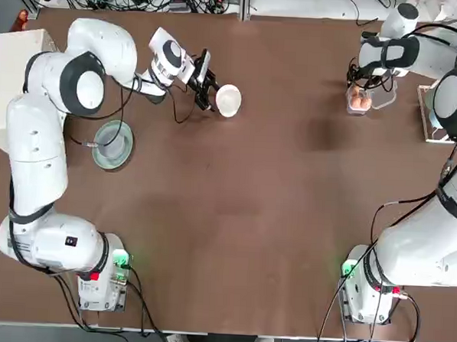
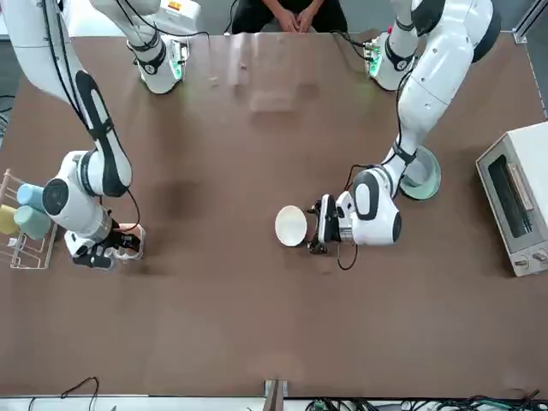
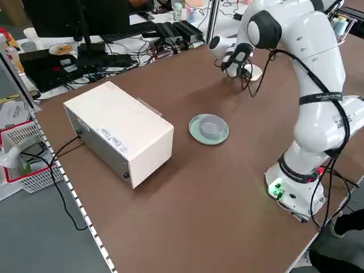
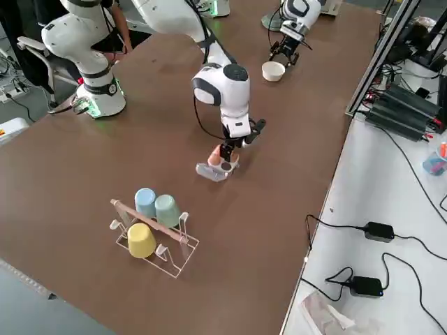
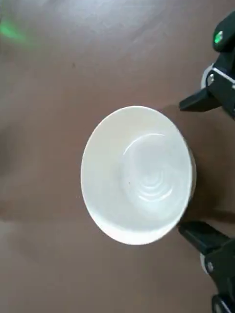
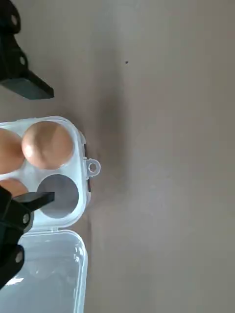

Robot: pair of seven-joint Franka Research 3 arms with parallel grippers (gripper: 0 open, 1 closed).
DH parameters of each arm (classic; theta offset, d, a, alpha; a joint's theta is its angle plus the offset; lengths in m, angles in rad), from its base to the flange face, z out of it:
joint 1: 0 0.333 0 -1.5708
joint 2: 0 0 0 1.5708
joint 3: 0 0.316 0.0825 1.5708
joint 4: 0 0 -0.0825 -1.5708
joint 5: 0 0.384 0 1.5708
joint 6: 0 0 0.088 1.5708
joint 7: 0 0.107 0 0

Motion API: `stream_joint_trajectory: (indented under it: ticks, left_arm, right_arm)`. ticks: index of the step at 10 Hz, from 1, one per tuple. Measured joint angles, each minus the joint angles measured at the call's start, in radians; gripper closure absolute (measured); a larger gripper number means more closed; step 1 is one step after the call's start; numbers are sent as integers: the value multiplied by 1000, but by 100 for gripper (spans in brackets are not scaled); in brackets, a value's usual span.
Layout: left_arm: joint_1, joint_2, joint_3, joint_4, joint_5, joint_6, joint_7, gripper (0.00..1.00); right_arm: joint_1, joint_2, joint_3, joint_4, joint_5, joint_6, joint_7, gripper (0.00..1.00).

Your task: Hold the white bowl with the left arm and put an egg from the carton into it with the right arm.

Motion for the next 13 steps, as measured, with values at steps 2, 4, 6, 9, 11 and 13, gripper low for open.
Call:
stream_joint_trajectory:
  ticks: [2,4,6,9,11,13]
  left_arm:
    - [0,5,0,0,0,5,0,0]
    - [-3,6,0,2,-1,5,0,0]
    - [-13,9,0,10,-4,10,0,0]
    - [-16,17,0,19,-6,11,0,0]
    - [-16,21,0,22,-10,11,0,0]
    - [-16,23,-1,25,-15,12,0,0]
  right_arm:
    - [0,3,0,-4,0,9,-2,16]
    - [0,5,0,-13,0,17,-4,16]
    - [0,6,0,-24,0,19,-6,16]
    - [0,6,0,-28,0,21,-6,20]
    - [0,6,0,-28,0,22,-7,28]
    - [0,6,0,-28,0,28,-7,28]
